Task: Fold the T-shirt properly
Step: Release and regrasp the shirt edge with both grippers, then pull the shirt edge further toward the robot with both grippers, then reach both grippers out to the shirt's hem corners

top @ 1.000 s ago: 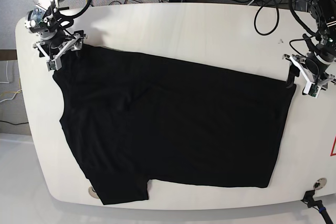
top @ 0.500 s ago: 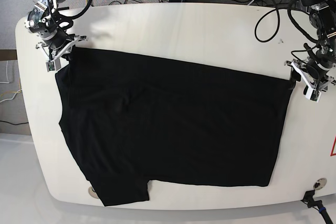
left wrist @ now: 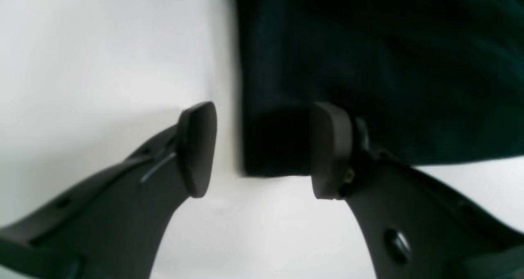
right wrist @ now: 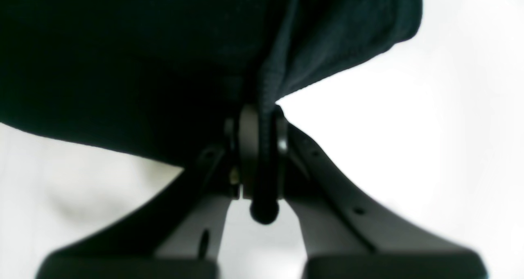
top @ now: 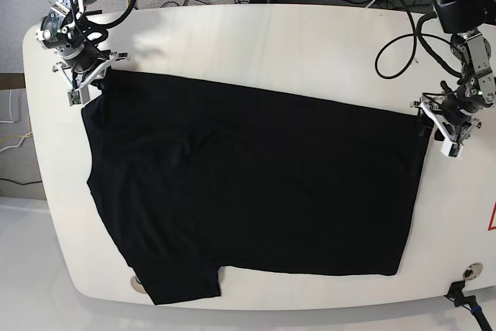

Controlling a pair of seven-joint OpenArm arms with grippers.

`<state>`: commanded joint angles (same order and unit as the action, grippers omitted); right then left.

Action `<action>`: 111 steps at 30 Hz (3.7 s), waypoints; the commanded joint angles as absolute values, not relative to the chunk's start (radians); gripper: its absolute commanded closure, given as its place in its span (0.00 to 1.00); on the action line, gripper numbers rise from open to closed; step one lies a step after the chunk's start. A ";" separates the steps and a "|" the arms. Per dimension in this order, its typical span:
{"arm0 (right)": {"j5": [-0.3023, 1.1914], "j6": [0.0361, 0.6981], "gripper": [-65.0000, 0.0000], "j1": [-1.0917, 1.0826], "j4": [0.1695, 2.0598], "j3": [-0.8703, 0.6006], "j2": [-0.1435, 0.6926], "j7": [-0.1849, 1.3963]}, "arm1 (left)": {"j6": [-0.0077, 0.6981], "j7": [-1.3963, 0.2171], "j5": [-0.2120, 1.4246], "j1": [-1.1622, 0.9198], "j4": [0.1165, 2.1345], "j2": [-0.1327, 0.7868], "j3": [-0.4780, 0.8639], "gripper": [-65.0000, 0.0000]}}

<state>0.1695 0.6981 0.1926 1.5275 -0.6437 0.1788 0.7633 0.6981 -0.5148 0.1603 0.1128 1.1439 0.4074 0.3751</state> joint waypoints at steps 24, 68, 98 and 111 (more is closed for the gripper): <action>0.170 0.698 1.00 0.243 1.566 -0.644 0.176 0.765 | 0.698 -0.518 0.157 -0.021 1.222 0.409 0.383 0.96; 0.170 0.698 0.35 0.486 1.965 -0.642 0.183 0.814 | 0.698 -0.634 0.159 -0.533 1.880 0.357 0.578 0.49; 0.022 0.698 0.35 -0.475 1.053 -0.390 0.294 0.581 | 0.698 -0.535 0.025 0.378 1.078 0.364 0.447 0.49; -0.081 0.622 0.35 -0.720 0.510 -0.390 0.326 0.254 | 0.698 -0.295 0.025 0.559 0.654 0.452 0.352 0.49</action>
<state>-0.0806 0.6222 -0.7204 0.5102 -0.3905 0.3261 0.2539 0.6981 -0.2954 0.0253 0.5593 0.6544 0.4519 0.3521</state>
